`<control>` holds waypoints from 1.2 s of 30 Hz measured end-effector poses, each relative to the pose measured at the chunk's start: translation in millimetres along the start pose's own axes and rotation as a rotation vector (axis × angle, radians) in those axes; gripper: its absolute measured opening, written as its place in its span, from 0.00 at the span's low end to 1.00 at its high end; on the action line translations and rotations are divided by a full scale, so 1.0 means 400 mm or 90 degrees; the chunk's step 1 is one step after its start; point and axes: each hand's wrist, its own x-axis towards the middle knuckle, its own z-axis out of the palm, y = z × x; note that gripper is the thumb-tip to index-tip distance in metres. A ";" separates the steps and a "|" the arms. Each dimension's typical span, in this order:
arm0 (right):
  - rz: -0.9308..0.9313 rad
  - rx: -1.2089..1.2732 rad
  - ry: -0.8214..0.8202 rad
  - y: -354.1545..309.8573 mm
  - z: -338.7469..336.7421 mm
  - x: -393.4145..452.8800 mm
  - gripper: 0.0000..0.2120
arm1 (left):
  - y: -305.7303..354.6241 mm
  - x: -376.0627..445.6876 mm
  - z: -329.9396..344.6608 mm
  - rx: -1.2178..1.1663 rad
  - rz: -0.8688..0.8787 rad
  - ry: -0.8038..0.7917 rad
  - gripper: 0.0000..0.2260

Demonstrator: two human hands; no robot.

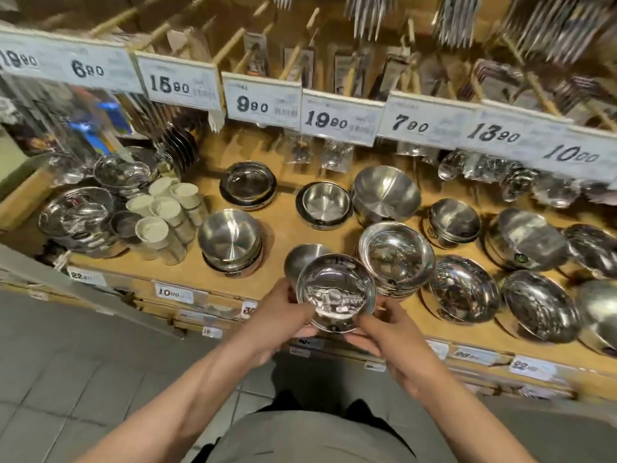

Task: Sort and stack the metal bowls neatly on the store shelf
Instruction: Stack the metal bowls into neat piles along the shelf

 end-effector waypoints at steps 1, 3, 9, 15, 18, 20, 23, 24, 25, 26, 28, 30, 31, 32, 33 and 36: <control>0.011 0.013 0.010 0.019 -0.015 0.000 0.15 | -0.018 0.007 0.003 -0.006 -0.016 -0.009 0.14; 0.020 0.035 0.019 0.049 -0.047 -0.003 0.14 | -0.039 0.024 -0.002 0.004 -0.045 -0.017 0.12; 0.046 0.039 0.066 0.093 -0.095 -0.013 0.14 | -0.051 0.107 -0.049 0.040 -0.053 0.099 0.02; 0.041 0.035 0.081 0.097 -0.111 -0.024 0.13 | -0.027 0.191 -0.051 0.082 -0.058 0.118 0.09; 0.043 0.028 0.088 0.094 -0.117 -0.029 0.12 | -0.020 0.217 -0.038 0.063 -0.077 0.110 0.08; 0.041 0.023 0.087 0.089 -0.119 -0.033 0.13 | -0.019 0.226 -0.035 0.044 -0.089 0.101 0.09; 0.041 0.025 0.083 0.086 -0.119 -0.033 0.13 | -0.020 0.223 -0.045 0.021 -0.094 0.086 0.07; 0.042 0.024 0.080 0.086 -0.116 -0.031 0.13 | -0.019 0.218 -0.049 0.007 -0.093 0.086 0.05; 0.045 0.025 0.078 0.085 -0.112 -0.029 0.14 | -0.017 0.212 -0.052 -0.009 -0.092 0.092 0.03; 0.048 0.027 0.076 0.085 -0.107 -0.025 0.14 | -0.015 0.206 -0.056 -0.023 -0.087 0.101 0.02; 0.055 0.025 0.065 0.086 -0.095 -0.017 0.13 | -0.013 0.199 -0.064 -0.041 -0.074 0.109 0.04; 0.055 0.017 0.044 0.087 -0.080 -0.009 0.13 | -0.010 0.191 -0.073 -0.052 -0.071 0.104 0.01; 0.054 0.016 0.035 0.085 -0.072 -0.005 0.13 | -0.010 0.187 -0.079 -0.050 -0.070 0.097 0.03; 0.053 0.013 0.027 0.084 -0.064 -0.002 0.13 | -0.014 0.186 -0.086 -0.045 -0.067 0.093 0.07; 0.052 0.010 0.022 0.084 -0.055 0.000 0.13 | -0.017 0.181 -0.093 -0.041 -0.061 0.093 0.10; 0.056 0.000 0.034 0.082 -0.035 -0.004 0.12 | -0.034 0.167 -0.110 -0.040 -0.036 0.109 0.10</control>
